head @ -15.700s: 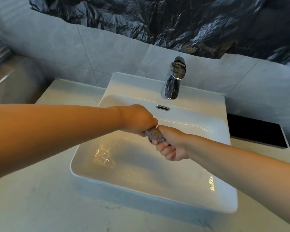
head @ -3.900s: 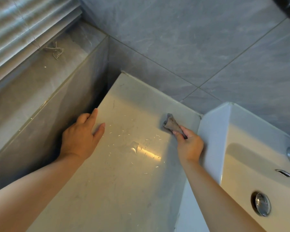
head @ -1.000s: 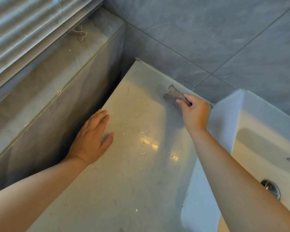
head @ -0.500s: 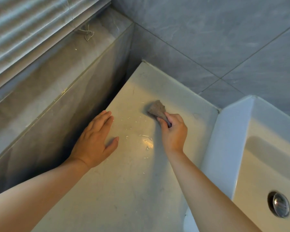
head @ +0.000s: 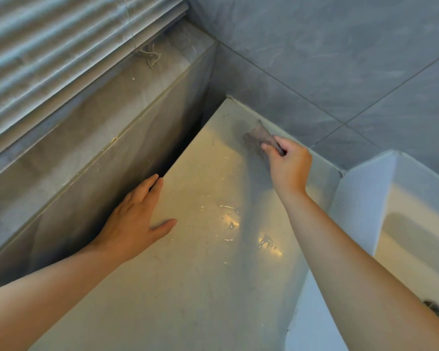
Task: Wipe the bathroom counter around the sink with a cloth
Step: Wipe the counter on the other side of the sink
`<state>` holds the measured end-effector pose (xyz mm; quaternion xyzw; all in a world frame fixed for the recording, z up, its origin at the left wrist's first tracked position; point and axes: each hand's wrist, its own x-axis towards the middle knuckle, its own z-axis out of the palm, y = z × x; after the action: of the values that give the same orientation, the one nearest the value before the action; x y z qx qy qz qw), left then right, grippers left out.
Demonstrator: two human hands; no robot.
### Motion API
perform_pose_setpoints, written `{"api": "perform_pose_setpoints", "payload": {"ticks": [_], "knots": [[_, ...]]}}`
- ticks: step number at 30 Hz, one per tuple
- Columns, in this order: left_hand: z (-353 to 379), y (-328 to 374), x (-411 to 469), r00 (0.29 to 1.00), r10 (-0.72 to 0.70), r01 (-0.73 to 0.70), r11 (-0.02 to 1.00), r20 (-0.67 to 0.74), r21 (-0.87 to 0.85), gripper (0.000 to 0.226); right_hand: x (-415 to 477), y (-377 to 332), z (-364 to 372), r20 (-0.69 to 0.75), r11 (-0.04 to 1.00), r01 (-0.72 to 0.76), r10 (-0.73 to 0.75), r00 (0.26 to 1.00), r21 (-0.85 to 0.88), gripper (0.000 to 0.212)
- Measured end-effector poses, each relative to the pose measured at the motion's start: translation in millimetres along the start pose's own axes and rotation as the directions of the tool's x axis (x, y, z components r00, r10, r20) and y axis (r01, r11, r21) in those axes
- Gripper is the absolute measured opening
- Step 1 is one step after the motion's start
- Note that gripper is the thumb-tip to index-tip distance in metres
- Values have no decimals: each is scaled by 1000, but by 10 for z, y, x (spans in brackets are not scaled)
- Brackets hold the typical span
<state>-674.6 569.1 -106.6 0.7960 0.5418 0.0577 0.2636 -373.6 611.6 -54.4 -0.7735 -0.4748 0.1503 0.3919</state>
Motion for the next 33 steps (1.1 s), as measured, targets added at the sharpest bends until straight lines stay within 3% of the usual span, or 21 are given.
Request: {"api": "perform_pose_setpoints", "payload": {"ticks": [4,8,20,23,25,27,29,31,33], "knots": [[17,-30,-57,997,-63,66,996,45,-55,91,92,152,318,38,998,-7,9,999,-66,13],[30,-8,-73,996,-64,68,995,57,-78,95,-99,151,504,-19,999,14,-14,1000,-39,20],[61,-28,-79,993,-93,99,991,69,-93,99,-663,-24,658,58,998,51,-54,997,47,27],[62,-35,-77,994,-89,94,992,59,-81,101,-788,-130,636,185,996,38,-52,981,78,21],[67,-36,-71,994,-88,92,993,58,-79,100,-764,-207,581,358,994,6,-44,933,107,18],[76,-43,-72,995,-85,89,993,55,-73,99,-628,-275,517,426,994,32,-73,902,104,15],[95,-62,-69,995,-79,83,994,53,-70,101,-391,-311,469,336,992,12,-55,940,128,6],[94,-69,-70,995,-76,81,994,56,-78,101,-137,-332,466,192,989,2,-31,981,149,30],[90,-59,-74,995,-76,81,993,61,-86,101,78,-347,512,102,990,9,-23,994,140,24]]}}
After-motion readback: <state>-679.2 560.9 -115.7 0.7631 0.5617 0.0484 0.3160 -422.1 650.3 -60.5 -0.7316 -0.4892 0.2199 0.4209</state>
